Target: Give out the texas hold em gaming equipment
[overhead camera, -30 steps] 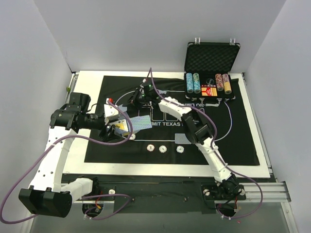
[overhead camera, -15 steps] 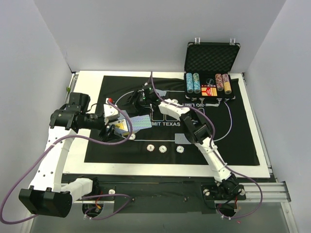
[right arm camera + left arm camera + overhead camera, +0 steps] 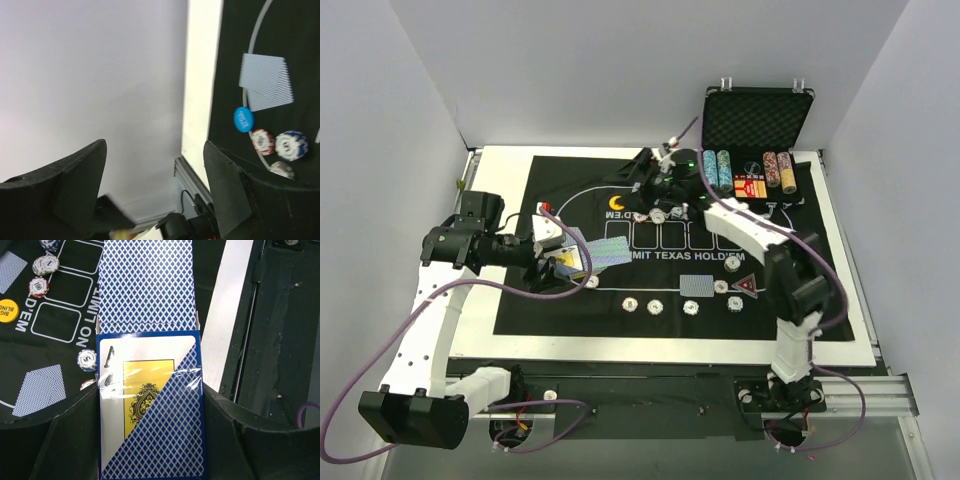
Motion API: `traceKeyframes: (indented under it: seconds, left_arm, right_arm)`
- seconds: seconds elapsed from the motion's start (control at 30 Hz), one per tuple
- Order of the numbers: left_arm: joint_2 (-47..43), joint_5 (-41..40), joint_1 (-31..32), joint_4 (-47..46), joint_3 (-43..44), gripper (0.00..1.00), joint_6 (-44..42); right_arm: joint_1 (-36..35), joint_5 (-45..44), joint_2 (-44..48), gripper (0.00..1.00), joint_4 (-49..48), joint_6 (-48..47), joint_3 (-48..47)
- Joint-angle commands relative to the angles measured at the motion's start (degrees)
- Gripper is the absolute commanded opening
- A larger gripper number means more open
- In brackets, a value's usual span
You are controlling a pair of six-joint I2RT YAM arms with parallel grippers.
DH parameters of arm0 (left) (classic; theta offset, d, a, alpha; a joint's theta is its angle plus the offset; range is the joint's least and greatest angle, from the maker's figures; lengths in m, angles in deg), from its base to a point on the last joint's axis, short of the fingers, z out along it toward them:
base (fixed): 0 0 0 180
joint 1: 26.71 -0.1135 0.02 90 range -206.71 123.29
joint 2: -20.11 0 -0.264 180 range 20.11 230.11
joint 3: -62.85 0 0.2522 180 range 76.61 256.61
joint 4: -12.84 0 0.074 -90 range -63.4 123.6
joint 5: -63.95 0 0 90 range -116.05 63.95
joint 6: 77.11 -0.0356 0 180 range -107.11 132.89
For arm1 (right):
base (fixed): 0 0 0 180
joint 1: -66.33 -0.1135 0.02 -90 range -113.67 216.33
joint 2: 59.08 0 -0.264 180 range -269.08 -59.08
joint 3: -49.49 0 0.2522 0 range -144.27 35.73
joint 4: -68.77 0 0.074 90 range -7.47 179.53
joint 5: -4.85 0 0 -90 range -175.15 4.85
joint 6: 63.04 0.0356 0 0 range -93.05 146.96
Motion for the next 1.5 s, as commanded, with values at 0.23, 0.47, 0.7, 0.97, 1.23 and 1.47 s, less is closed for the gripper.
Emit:
traceKeyframes:
  seconds: [0.23, 0.47, 0.7, 0.97, 1.23, 1.47]
  left_arm:
    - [-0.7, 3.3, -0.7, -1.6, 0.2, 0.12, -1.1]
    - [-0.4, 3.1, -0.7, -1.7, 0.5, 0.12, -1.1]
    - [-0.4, 3.1, -0.7, -2.4, 0.2, 0.12, -0.5]
    - [-0.5, 2.8, -0.7, -2.6, 0.1, 0.12, -0.2]
    - [-0.6, 2.8, -0.7, -2.9, -0.1, 0.12, -0.2]
    - [-0.6, 2.8, -0.7, -3.0, -0.2, 0.12, -0.2]
  right_arm:
    - [1.5, 0.6, 28.3, 0.81, -15.5, 5.5, 27.3]
    - [-4.7, -1.2, 37.0, 0.82, 1.5, -5.8, 29.3]
    - [-8.4, -2.2, 36.6, 0.81, 0.7, -4.7, 29.9]
    - [-9.8, -2.3, 36.5, 0.50, -1.3, -3.0, 30.9]
    - [-10.5, -2.4, 38.4, 0.25, -1.6, -2.0, 32.1]
    - [-10.5, -2.5, 40.1, 0.01, -1.8, -1.5, 32.9]
